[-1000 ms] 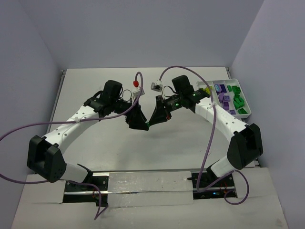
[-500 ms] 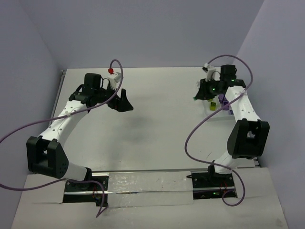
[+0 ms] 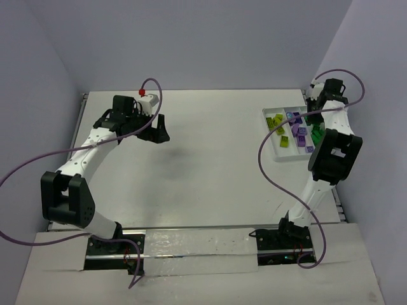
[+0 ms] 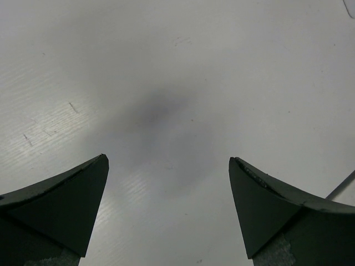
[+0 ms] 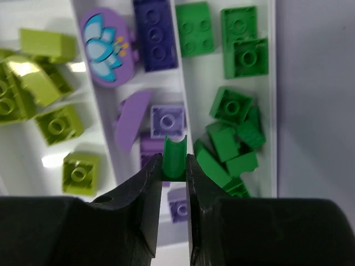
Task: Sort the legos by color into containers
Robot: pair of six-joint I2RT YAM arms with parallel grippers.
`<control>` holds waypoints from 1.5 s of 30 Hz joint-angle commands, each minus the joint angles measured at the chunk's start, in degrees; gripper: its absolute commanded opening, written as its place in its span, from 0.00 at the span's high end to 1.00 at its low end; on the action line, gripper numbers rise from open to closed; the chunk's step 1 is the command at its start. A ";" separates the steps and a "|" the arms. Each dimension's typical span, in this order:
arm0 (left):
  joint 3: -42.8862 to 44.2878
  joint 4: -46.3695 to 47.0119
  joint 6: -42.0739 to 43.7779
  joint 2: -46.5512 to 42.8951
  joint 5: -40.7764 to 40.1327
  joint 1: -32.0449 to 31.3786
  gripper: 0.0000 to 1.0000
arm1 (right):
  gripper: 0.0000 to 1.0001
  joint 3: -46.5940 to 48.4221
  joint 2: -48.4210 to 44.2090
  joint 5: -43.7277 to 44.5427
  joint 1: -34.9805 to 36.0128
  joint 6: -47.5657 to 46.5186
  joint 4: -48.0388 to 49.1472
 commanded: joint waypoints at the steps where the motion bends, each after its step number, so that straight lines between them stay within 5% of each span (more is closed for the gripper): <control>1: 3.70 -0.51 2.60 0.86 -0.47 0.50 0.01 | 1.00 5.43 3.83 4.87 0.05 0.31 4.25; 15: 5.56 -1.44 3.55 3.21 -1.55 1.78 0.01 | 0.99 13.80 13.60 9.81 -0.07 1.25 5.90; 18: 5.67 -1.32 3.31 3.55 -1.58 2.21 0.01 | 0.84 13.86 14.39 10.01 -0.01 1.02 5.88; 20: 5.74 -1.15 2.86 3.89 -1.63 2.91 0.01 | 0.63 13.45 14.20 10.13 0.02 0.93 6.22; 22: 5.81 -1.19 2.37 4.25 -1.22 3.85 0.01 | 0.52 12.92 13.87 10.22 -0.03 0.89 6.19; 28: 6.77 -1.81 1.33 5.40 1.67 7.94 0.01 | 0.37 11.31 10.82 8.51 0.17 1.39 4.88; 32: 6.91 -1.95 1.24 4.45 3.60 10.37 0.01 | 0.32 9.87 3.35 4.43 2.03 2.36 2.15; 34: 6.60 -1.89 1.24 3.15 3.94 11.34 0.01 | 0.15 6.98 -0.37 0.97 4.08 3.58 1.24; 36: 6.09 -1.46 1.24 1.86 3.43 11.77 0.01 | 0.14 4.45 -4.83 -2.07 6.19 4.36 0.48; 41: 1.97 2.00 -1.43 -4.02 0.36 12.12 0.01 | 0.00 -11.01 -24.21 -10.68 17.48 13.78 5.89; 45: -1.22 3.13 -1.44 -6.68 -1.10 12.21 0.01 | 0.00 -21.47 -33.14 -15.11 28.16 20.53 13.39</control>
